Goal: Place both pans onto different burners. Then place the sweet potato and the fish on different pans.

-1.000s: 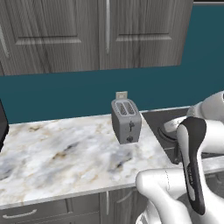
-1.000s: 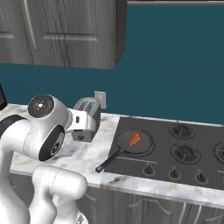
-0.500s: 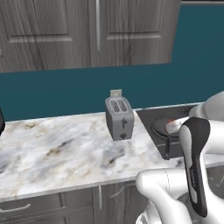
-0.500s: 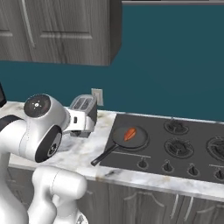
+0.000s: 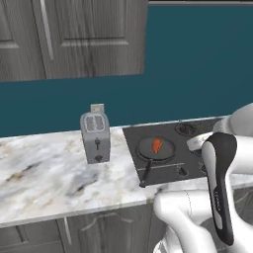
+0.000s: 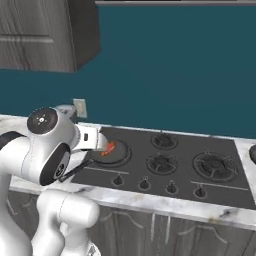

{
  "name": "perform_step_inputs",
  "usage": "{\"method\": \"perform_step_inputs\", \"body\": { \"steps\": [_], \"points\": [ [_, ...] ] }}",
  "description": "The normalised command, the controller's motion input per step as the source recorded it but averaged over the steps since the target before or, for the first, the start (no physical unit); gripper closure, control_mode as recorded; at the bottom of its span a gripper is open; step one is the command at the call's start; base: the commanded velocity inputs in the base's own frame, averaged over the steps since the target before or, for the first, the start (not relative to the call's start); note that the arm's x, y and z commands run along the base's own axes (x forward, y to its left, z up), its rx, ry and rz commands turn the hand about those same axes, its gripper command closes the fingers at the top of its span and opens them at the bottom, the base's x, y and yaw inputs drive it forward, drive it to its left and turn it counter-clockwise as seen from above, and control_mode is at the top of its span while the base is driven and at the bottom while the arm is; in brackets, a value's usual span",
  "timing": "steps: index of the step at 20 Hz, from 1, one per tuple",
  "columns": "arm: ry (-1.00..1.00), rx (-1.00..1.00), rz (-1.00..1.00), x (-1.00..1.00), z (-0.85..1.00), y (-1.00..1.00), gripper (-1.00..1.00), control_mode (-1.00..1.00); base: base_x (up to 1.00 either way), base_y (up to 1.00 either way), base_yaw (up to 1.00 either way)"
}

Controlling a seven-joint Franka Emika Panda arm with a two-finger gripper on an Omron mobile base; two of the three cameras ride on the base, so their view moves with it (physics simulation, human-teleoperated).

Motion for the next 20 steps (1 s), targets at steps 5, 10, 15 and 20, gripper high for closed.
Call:
{"method": "perform_step_inputs", "body": {
  "steps": [5,10,15,20],
  "points": [
    [0.0,0.0,0.0,0.0,0.0,0.0,-1.0,1.0,-0.13,-0.89,0.01],
    [0.0,0.0,0.0,0.0,0.0,0.0,-1.0,1.0,-0.08,-0.92,0.01],
    [0.0,0.0,0.0,0.0,0.0,0.0,-1.0,1.0,-0.01,-0.9,0.02],
    [0.0,0.0,0.0,0.0,0.0,0.0,-1.0,1.0,0.0,-0.7,0.01]
  ]
}}
